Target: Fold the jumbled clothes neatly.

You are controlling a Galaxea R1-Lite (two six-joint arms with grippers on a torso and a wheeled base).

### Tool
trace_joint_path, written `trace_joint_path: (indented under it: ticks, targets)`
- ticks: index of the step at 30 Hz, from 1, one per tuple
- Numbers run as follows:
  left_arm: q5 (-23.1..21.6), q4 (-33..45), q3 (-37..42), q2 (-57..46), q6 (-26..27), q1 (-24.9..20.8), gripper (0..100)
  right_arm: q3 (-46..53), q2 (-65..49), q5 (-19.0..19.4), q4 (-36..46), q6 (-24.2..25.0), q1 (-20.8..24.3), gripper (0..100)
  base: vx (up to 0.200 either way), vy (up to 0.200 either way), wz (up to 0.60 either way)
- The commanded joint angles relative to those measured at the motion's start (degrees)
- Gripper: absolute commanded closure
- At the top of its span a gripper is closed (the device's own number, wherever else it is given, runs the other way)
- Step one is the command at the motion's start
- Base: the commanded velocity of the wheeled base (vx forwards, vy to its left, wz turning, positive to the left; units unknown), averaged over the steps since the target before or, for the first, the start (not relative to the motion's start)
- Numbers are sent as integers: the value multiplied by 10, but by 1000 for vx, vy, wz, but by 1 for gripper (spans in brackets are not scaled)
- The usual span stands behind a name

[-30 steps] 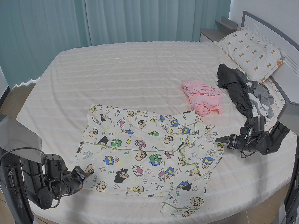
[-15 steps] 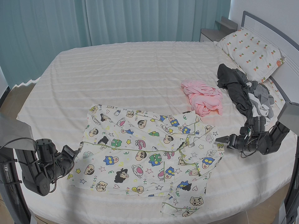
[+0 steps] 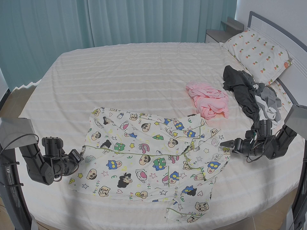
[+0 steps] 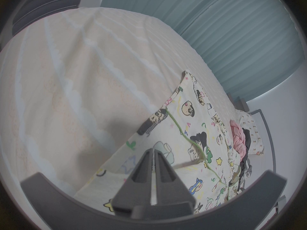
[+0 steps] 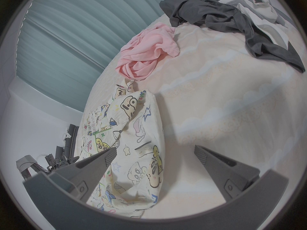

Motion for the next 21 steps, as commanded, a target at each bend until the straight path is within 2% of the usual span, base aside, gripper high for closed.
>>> trace_joint_path:
  ticks: [1, 5, 6, 9, 14, 15, 21]
  targets:
    - [-2, 2, -16, 6, 3, -3, 0, 1, 0, 0, 0, 0, 1, 0, 0, 0, 0]
    - [-9, 7, -15, 7, 12, -10, 0, 1, 0, 0, -1, -1, 1, 0, 0, 0, 0]
    - [-25, 16, -11, 7, 23, -13, 0, 1, 0, 0, -1, 0, 2, 0, 0, 0, 0]
    - [-59, 55, -12, 6, 58, -13, 0, 1, 0, 0, 0, -1, 1, 0, 0, 0, 0]
    - [-77, 118, -36, 2, 109, -14, 0, 1, 0, 0, 0, -1, 5, 0, 0, 0, 0]
    - [-93, 145, -43, 0, 122, -14, 0, 1, 0, 0, -1, -1, 5, 0, 0, 0, 0]
    - [-128, 205, -62, -39, 129, -15, 0, 1, 0, -1, -1, -1, 5, 0, 0, 0, 0]
